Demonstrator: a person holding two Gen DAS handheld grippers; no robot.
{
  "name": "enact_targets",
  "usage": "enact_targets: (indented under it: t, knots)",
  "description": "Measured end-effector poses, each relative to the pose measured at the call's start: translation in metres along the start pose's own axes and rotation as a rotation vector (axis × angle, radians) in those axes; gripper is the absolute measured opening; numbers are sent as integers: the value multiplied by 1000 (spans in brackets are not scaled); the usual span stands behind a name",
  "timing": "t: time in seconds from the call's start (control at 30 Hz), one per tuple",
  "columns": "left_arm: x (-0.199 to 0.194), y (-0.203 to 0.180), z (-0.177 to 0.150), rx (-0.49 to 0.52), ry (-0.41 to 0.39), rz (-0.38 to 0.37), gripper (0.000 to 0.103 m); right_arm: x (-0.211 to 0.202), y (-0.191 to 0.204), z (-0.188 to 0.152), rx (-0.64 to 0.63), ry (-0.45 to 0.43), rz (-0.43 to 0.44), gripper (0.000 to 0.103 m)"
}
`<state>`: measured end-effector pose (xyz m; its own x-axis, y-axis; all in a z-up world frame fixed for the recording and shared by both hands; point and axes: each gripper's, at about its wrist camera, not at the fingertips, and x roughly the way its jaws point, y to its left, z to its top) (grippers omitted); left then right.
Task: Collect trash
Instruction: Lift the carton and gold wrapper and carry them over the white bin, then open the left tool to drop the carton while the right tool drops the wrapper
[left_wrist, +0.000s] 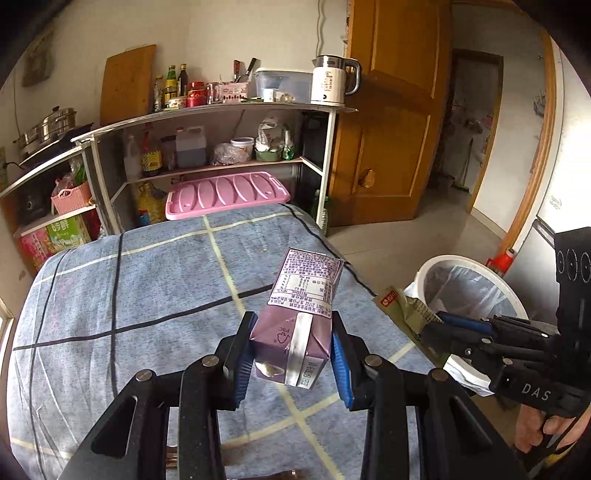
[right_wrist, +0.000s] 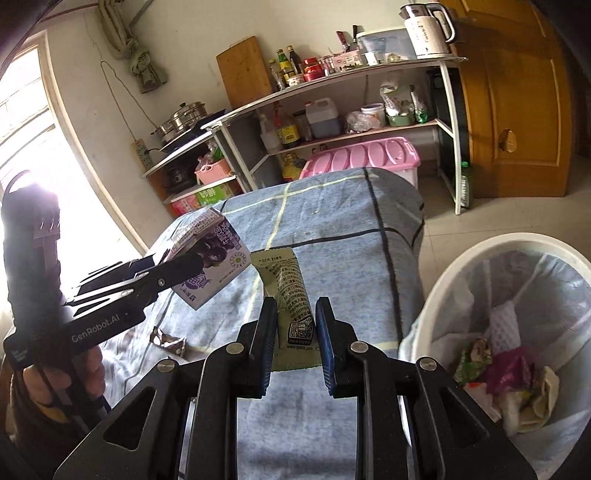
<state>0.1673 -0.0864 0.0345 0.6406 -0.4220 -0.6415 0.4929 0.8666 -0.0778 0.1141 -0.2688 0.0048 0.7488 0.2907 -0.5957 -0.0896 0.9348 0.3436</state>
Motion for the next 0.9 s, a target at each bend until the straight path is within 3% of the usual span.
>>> enact_targets:
  t: [0.43,0.9]
  knots:
    - [22,-108,2,81,8,-121,38,-61,-82,-10,97,-62,-145,23]
    - [58,-189,-8,146,74,-186,38,-80,-155,-31,193,-9,-266,23]
